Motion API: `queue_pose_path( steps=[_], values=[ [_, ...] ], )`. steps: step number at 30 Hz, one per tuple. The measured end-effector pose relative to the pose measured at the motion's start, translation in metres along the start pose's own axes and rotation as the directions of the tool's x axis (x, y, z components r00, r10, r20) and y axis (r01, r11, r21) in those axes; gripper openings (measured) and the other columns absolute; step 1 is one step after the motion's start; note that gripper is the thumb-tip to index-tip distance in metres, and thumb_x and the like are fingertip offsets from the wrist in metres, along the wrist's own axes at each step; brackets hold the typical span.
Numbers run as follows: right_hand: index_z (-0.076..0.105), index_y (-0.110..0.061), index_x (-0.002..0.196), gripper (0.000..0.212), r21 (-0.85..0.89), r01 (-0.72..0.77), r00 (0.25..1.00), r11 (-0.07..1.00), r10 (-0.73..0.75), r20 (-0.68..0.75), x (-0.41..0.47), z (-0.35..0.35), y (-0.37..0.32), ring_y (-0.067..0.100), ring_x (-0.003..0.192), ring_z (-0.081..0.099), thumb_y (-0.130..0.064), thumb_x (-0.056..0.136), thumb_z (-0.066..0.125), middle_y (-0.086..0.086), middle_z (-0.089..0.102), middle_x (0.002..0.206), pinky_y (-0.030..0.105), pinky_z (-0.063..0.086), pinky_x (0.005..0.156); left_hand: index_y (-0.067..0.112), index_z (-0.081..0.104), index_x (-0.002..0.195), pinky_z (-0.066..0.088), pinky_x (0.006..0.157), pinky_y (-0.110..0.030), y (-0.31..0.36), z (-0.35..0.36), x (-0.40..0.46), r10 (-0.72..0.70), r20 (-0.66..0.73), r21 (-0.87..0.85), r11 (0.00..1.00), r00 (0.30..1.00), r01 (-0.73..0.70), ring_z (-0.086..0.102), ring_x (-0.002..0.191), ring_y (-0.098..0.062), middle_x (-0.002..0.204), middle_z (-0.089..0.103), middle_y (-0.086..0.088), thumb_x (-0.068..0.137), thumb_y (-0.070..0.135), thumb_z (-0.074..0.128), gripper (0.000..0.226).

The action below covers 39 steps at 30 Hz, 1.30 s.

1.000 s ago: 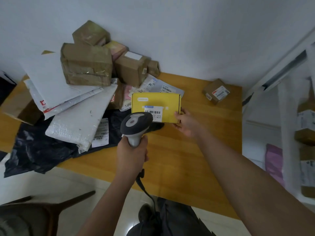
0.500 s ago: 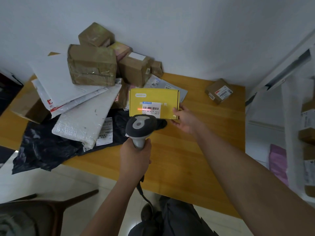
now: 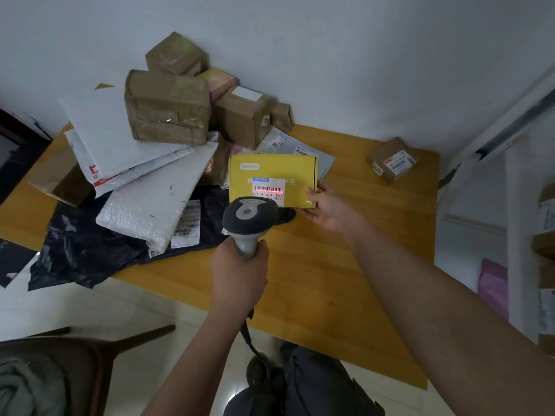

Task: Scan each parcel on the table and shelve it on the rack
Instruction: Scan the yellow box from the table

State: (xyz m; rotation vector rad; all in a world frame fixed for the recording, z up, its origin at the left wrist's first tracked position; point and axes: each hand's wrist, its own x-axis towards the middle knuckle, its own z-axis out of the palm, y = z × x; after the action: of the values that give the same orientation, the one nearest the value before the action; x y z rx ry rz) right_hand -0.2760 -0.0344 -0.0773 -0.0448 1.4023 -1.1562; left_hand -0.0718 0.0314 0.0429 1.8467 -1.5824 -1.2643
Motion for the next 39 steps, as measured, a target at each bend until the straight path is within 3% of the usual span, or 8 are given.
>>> queue_pose_path(
  steps=[6,9,14,17,20,24,30,39],
  values=[
    [0.054,-0.03,0.109,0.026,-0.015,-0.017,1.0,1.0,0.018,0.022,0.003,-0.005,0.002,0.026,0.118,0.057,-0.007,0.096,0.057,0.005,0.059,0.128,0.036,0.054,0.077,0.002,0.05,0.066,0.038,0.036,-0.013,0.004,0.003,-0.01,-0.034,-0.023,-0.028,0.999,0.999,0.033,0.05,0.034,-0.006,0.049,0.047,-0.004,0.093,0.012,0.06,0.03],
    [0.054,-0.03,0.11,0.027,-0.016,-0.023,0.999,1.0,0.023,0.023,0.002,-0.007,0.004,0.027,0.119,0.056,-0.007,0.096,0.057,0.006,0.058,0.129,0.04,0.054,0.087,0.003,0.05,0.066,0.039,0.037,-0.015,0.006,0.004,-0.015,-0.036,-0.045,-0.045,0.998,0.998,0.034,0.05,0.039,-0.013,0.051,0.047,-0.007,0.092,0.01,0.06,0.029],
    [0.055,-0.031,0.103,0.025,0.006,-0.024,0.999,1.0,0.024,0.025,-0.012,-0.009,0.008,0.026,0.118,0.057,-0.008,0.096,0.058,0.005,0.059,0.129,0.04,0.054,0.087,0.0,0.052,0.068,0.04,0.039,-0.018,0.007,0.002,-0.031,-0.02,-0.044,-0.042,0.999,0.999,0.019,0.05,0.034,-0.006,0.05,0.048,-0.007,0.092,0.012,0.06,0.028],
    [0.053,-0.028,0.115,0.028,0.013,-0.006,1.0,1.0,0.006,0.024,-0.027,-0.012,0.012,0.025,0.116,0.058,-0.008,0.096,0.058,0.004,0.061,0.127,0.037,0.053,0.081,-0.009,0.055,0.075,0.046,0.047,-0.023,0.006,-0.003,-0.049,0.033,-0.034,-0.052,0.998,0.999,-0.035,0.055,0.038,-0.007,0.056,0.053,-0.013,0.093,0.016,0.061,0.032],
    [0.051,-0.027,0.126,0.035,0.027,0.019,0.999,0.999,-0.02,0.028,-0.049,-0.018,0.022,0.026,0.118,0.058,-0.009,0.097,0.057,0.004,0.061,0.126,0.035,0.053,0.075,-0.007,0.056,0.077,0.047,0.045,-0.024,0.002,-0.006,-0.071,0.069,-0.014,-0.131,0.989,0.997,-0.071,0.055,0.042,-0.012,0.059,0.056,-0.011,0.093,0.017,0.062,0.029],
    [0.053,-0.025,0.12,0.028,0.025,0.071,0.997,0.997,-0.072,0.027,-0.092,-0.031,0.042,0.024,0.111,0.057,-0.009,0.097,0.056,0.004,0.061,0.122,0.033,0.052,0.07,0.003,0.056,0.074,0.047,0.044,-0.021,-0.013,-0.012,-0.113,0.138,-0.023,-0.19,0.972,0.99,-0.14,0.054,0.044,-0.014,0.057,0.057,-0.008,0.093,0.017,0.063,0.025],
    [0.055,-0.026,0.099,0.019,0.038,0.143,0.99,0.989,-0.143,0.007,-0.176,-0.068,0.097,0.022,0.107,0.058,-0.007,0.097,0.057,0.004,0.062,0.117,0.033,0.053,0.072,-0.003,0.058,0.076,0.046,0.044,-0.021,-0.045,-0.02,-0.203,0.238,0.003,-0.261,0.938,0.971,-0.229,0.054,0.043,-0.013,0.055,0.056,-0.007,0.094,0.019,0.062,0.029],
    [0.051,-0.021,0.133,0.043,0.117,0.159,0.987,0.98,-0.156,-0.033,-0.301,-0.186,0.168,0.025,0.115,0.061,-0.009,0.093,0.062,0.004,0.063,0.127,0.037,0.057,0.081,-0.002,0.059,0.077,0.042,0.042,-0.018,-0.055,0.005,-0.315,0.371,0.134,-0.318,0.894,0.919,-0.315,0.051,0.042,-0.012,0.056,0.055,-0.009,0.094,0.019,0.063,0.027]
  ],
)
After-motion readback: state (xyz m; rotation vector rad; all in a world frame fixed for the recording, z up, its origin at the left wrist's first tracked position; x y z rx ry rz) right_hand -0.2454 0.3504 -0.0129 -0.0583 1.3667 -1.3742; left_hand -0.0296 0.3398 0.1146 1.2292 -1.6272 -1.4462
